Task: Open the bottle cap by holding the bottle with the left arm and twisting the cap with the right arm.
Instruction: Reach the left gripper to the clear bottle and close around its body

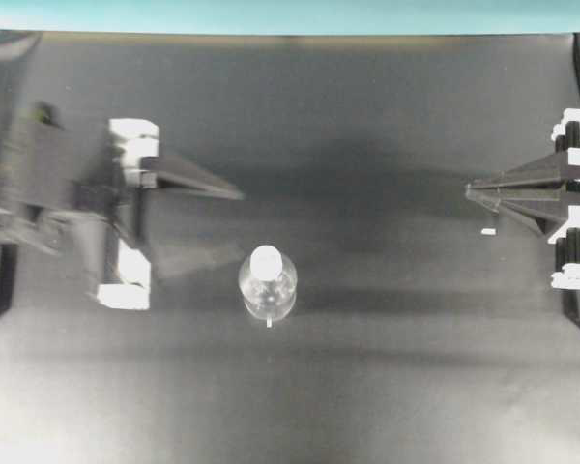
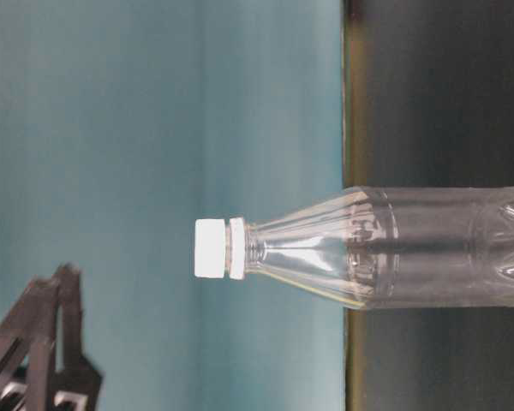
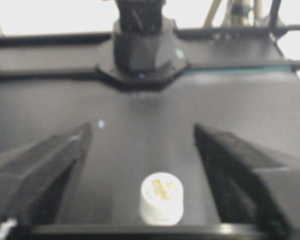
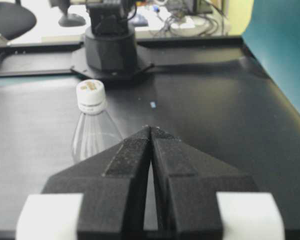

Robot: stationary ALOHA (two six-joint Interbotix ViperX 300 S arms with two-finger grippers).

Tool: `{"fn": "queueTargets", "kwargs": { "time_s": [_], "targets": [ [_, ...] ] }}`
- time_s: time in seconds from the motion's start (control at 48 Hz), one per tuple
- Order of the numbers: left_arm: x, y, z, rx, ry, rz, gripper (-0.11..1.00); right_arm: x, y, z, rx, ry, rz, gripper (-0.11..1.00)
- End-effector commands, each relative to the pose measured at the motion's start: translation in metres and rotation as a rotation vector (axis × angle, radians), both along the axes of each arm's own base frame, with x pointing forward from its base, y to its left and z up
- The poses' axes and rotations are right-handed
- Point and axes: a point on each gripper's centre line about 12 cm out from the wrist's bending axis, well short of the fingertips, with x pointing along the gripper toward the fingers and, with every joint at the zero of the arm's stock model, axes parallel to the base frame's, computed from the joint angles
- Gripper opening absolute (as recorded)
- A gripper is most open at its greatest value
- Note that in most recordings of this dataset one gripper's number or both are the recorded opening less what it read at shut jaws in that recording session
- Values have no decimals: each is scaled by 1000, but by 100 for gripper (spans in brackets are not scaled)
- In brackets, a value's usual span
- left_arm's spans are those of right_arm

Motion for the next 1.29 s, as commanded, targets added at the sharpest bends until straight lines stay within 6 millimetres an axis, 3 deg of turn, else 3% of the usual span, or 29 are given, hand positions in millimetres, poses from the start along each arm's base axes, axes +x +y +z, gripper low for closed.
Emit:
{"fn": "queueTargets", "kwargs": {
  "time_s": [0.0, 0.458, 0.833, 1.083, 1.271],
  "targets": [
    [11, -2, -1, -36, -13, -7, 97, 1, -1, 9, 28, -26, -6, -2],
    [45, -16, -92, -91, 116, -46, 97, -4, -3, 14, 126, 21, -19, -2],
    [49, -11, -183, -101, 355, -17, 97, -5, -6, 19, 135, 76, -37, -2],
    [47, -13, -209, -105, 426, -17, 97, -3, -6, 11, 170, 160, -40, -2],
    [47, -13, -212, -105, 432, -19, 96, 4, -2, 11, 205, 283, -28, -2]
  ]
}}
